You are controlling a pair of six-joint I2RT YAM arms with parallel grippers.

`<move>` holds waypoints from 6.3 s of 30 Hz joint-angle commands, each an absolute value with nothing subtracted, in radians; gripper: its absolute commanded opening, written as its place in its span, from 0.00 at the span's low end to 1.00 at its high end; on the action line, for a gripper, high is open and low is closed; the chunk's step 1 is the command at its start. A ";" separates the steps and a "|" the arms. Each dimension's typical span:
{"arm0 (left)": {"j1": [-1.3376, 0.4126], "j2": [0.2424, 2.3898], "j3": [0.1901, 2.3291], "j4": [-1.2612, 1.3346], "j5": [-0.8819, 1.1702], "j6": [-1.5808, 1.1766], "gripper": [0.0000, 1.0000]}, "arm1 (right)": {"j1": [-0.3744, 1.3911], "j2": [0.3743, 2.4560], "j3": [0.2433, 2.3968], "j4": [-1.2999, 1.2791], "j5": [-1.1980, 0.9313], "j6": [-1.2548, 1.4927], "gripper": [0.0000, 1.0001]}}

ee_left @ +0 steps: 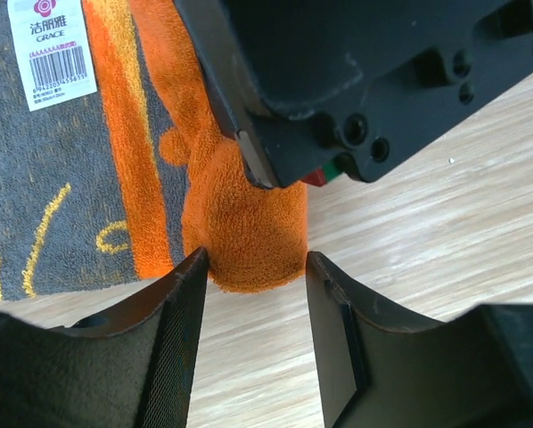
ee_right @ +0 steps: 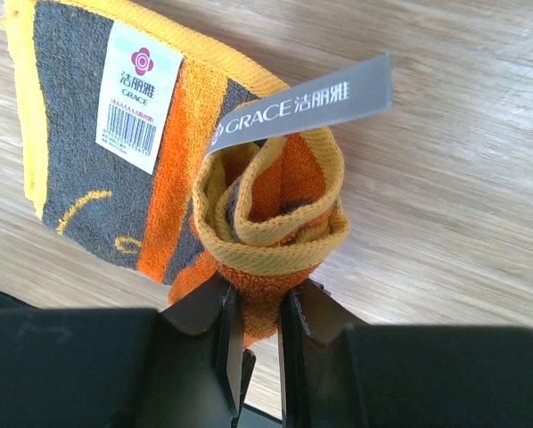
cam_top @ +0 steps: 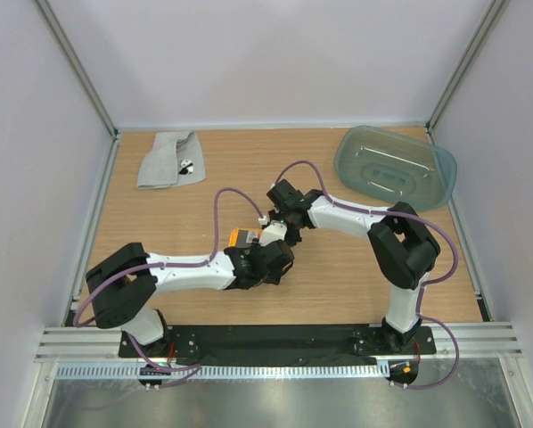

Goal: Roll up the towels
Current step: Roll the towel

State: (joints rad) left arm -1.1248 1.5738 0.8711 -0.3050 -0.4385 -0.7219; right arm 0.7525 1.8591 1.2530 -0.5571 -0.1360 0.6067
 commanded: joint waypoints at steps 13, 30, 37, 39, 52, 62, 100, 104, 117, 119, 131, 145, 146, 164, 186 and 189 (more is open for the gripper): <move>-1.152 1.698 0.853 -0.166 -0.387 -0.692 0.50 | 0.775 1.871 1.313 -0.574 -0.196 0.580 0.34; -1.157 1.658 0.789 -0.135 -0.382 -0.675 0.00 | 0.712 1.858 1.263 -0.572 -0.259 0.532 0.54; -1.157 1.496 0.674 -0.094 -0.302 -0.643 0.00 | 0.534 1.859 1.276 -0.618 -0.268 0.460 0.63; -1.157 1.457 0.649 -0.089 -0.276 -0.641 0.00 | 0.496 1.864 1.313 -0.650 -0.250 0.439 0.65; -1.119 1.269 0.523 0.021 -0.204 -0.682 0.00 | 0.434 1.594 1.137 -0.502 -0.302 0.535 0.71; -0.886 1.232 0.330 0.340 0.087 -0.888 0.00 | 0.498 1.355 0.695 -0.020 -0.520 0.752 0.79; -0.689 1.162 0.273 0.285 0.283 -0.904 0.12 | 0.727 1.686 0.849 0.023 -0.309 0.790 0.15; -0.730 1.080 0.374 0.074 0.174 -0.810 0.29 | 0.752 1.687 0.917 -0.161 -0.203 0.729 0.14; -1.005 1.107 0.584 -0.215 -0.254 -0.701 0.48 | 0.824 1.715 1.080 -0.405 -0.080 0.719 0.14; -1.078 1.133 0.630 -0.224 -0.310 -0.686 0.48 | 0.830 1.726 1.107 -0.434 -0.077 0.721 0.14; -1.236 1.495 0.837 -0.277 -0.590 -0.653 0.50 | 0.841 1.717 1.144 -0.477 -0.095 0.726 0.14; -1.261 1.600 0.810 -0.270 -0.624 -0.722 0.29 | 0.841 1.717 1.152 -0.476 -0.138 0.727 0.26; -1.262 1.601 0.805 -0.265 -0.624 -0.727 0.22 | 0.842 1.718 1.155 -0.474 -0.138 0.727 0.28; -1.261 1.421 0.629 -0.195 -0.549 -0.792 0.00 | 0.715 1.767 1.184 -0.523 -0.132 0.654 0.48; -1.204 1.321 0.548 -0.026 -0.391 -0.811 0.00 | 0.578 1.519 1.158 -0.615 -0.012 0.595 0.86; -1.189 1.305 0.522 0.020 -0.357 -0.821 0.00 | 0.577 1.425 1.071 -0.514 -0.124 0.614 0.86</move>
State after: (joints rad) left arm -1.2037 1.3300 0.5468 -0.0551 -0.4156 -0.7933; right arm 0.5747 1.5158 1.1381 -0.5987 -0.0452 0.6010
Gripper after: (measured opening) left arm 0.179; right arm 0.861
